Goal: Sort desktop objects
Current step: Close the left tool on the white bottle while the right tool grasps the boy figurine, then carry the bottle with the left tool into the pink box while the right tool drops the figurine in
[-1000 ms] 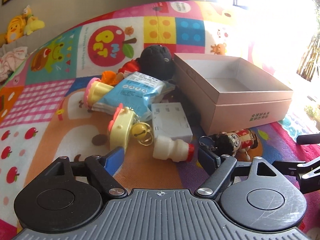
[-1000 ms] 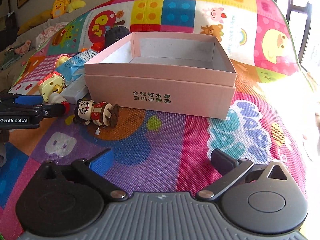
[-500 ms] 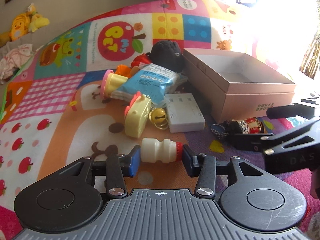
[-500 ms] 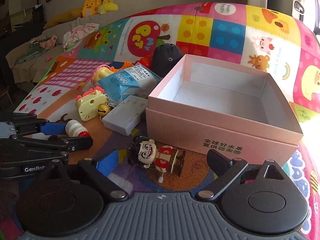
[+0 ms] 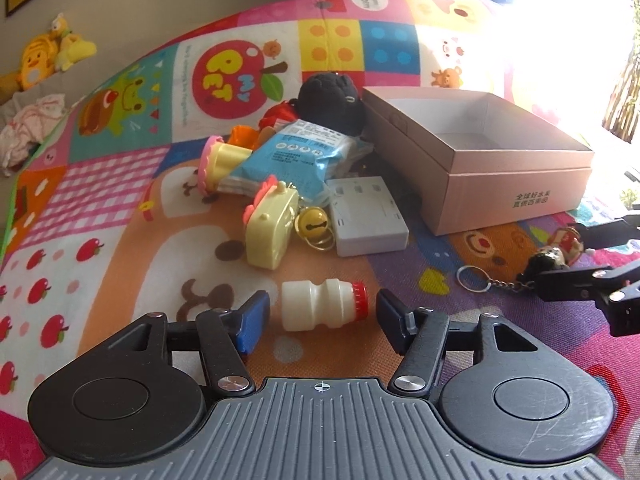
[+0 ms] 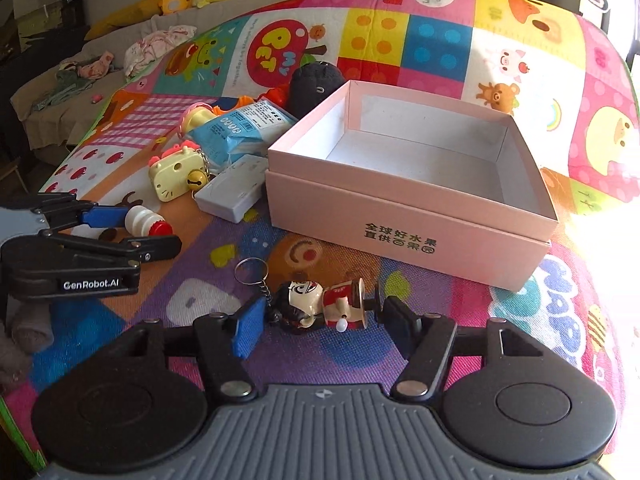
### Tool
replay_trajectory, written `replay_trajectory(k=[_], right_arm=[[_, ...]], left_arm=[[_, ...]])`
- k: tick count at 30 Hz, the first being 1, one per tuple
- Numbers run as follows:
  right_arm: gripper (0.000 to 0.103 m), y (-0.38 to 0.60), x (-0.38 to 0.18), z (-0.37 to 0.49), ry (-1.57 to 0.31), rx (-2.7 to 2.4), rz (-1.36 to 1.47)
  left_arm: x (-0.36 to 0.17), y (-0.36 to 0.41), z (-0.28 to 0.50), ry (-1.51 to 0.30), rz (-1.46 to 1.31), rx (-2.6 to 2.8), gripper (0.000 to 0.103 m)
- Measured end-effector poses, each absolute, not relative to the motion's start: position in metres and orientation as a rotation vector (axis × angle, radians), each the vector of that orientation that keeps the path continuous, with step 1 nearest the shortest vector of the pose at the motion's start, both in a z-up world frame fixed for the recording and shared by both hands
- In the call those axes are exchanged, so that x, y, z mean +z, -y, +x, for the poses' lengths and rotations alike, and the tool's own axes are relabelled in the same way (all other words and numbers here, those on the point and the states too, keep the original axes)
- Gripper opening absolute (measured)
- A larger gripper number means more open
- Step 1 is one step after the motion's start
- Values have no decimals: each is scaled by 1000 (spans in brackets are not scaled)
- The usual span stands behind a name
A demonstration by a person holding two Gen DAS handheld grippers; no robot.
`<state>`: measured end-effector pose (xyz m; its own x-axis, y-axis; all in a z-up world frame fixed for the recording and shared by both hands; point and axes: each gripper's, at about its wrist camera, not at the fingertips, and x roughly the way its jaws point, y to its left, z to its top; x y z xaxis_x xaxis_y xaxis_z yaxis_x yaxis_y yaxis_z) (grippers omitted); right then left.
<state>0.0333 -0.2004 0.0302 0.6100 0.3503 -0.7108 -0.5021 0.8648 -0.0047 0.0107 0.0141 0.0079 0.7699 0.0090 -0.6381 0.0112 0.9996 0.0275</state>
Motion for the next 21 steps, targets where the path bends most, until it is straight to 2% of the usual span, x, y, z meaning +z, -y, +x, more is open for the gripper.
replay_trajectory(k=[1, 2, 3, 7, 10, 15, 17, 21], right_arm=[[65, 207, 32, 29, -763, 490, -213], [65, 215, 36, 26, -752, 484, -211], [65, 220, 39, 23, -742, 481, -207], [64, 248, 67, 15, -653, 459, -166], [64, 268, 107, 15, -521, 423, -119], [64, 289, 160, 32, -326, 323, -70], [64, 294, 170, 44, -303, 296, -44], [64, 298, 172, 65, -316, 266, -23]], left_arm=[[8, -13, 12, -692, 37, -1, 62], [9, -10, 13, -691, 47, -6, 51], [10, -8, 13, -691, 57, -16, 48], [26, 10, 9, -658, 84, -99, 48], [54, 31, 13, -566, 126, -178, 48], [93, 74, 59, -452, 140, -274, 48], [94, 90, 88, -467, 113, -281, 48], [71, 111, 140, -607, 44, -315, 48]])
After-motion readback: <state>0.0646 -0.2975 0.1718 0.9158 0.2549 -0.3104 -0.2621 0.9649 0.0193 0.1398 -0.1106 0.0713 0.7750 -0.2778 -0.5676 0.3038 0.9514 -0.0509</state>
